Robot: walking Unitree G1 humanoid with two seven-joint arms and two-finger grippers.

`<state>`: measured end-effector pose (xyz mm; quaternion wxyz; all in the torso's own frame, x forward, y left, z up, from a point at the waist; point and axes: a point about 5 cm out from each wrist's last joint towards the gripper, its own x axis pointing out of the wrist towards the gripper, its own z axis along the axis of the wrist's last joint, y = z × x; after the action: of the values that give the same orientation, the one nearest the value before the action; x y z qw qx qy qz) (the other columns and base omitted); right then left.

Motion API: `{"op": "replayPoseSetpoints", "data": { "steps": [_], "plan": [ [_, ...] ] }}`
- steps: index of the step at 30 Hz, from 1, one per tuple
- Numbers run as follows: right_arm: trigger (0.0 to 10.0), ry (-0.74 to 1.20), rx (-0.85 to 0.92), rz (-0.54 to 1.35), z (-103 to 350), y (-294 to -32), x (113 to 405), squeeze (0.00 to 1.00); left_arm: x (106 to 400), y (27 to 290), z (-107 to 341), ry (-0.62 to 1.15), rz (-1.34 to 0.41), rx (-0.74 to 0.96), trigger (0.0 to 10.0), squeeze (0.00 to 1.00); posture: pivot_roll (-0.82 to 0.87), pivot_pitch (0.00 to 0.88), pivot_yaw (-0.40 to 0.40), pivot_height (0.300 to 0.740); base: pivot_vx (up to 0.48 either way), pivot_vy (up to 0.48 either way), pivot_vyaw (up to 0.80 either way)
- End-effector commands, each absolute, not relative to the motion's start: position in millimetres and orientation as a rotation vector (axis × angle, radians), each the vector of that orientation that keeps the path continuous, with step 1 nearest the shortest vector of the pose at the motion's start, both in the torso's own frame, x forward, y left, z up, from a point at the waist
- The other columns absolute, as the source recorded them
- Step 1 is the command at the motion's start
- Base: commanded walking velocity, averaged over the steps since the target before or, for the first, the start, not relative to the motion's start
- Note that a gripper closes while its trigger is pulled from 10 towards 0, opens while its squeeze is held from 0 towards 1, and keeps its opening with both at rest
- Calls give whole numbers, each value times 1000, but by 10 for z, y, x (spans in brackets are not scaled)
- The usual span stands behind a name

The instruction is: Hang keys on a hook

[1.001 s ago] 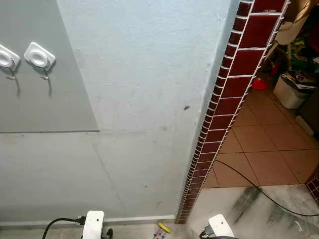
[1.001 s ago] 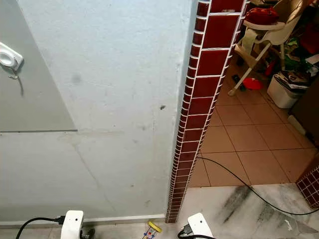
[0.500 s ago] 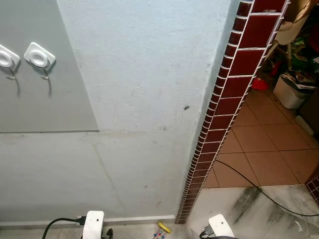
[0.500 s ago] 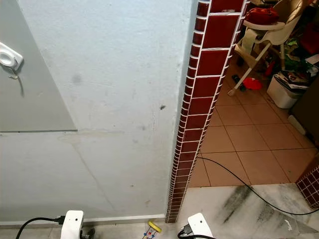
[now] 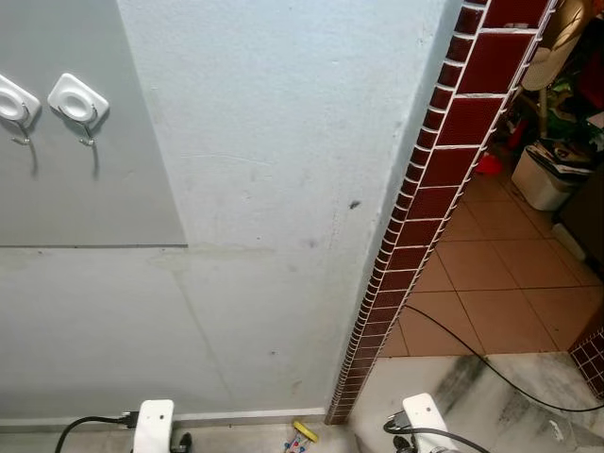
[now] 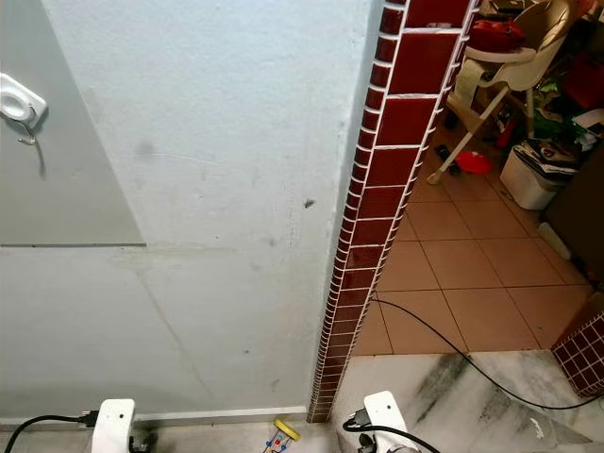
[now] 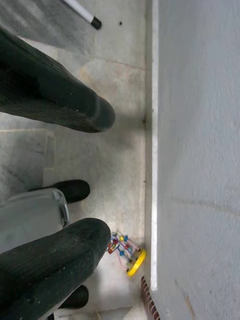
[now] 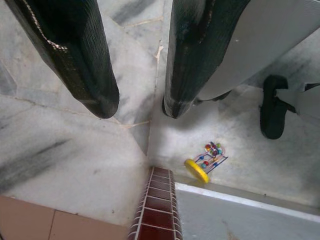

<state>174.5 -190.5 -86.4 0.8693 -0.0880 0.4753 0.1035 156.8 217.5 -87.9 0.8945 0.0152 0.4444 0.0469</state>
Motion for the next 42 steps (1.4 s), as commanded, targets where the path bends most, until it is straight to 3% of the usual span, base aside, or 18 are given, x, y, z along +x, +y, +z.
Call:
{"op": "replayPoseSetpoints", "data": {
  "steps": [1, 42],
  "plan": [
    [10000, 997, -179, 204, -862, -1939, 1740, 0, 1566, 2194, -875, 922, 93, 37, 10000, 0, -112, 0, -5, 728, 0, 0, 0],
    [10000, 914, -132, 188, -776, -1834, 1937, 0, 1913, 2193, -704, 795, 118, 119, 10000, 0, -110, 0, -9, 728, 0, 0, 0]
  ]
}}
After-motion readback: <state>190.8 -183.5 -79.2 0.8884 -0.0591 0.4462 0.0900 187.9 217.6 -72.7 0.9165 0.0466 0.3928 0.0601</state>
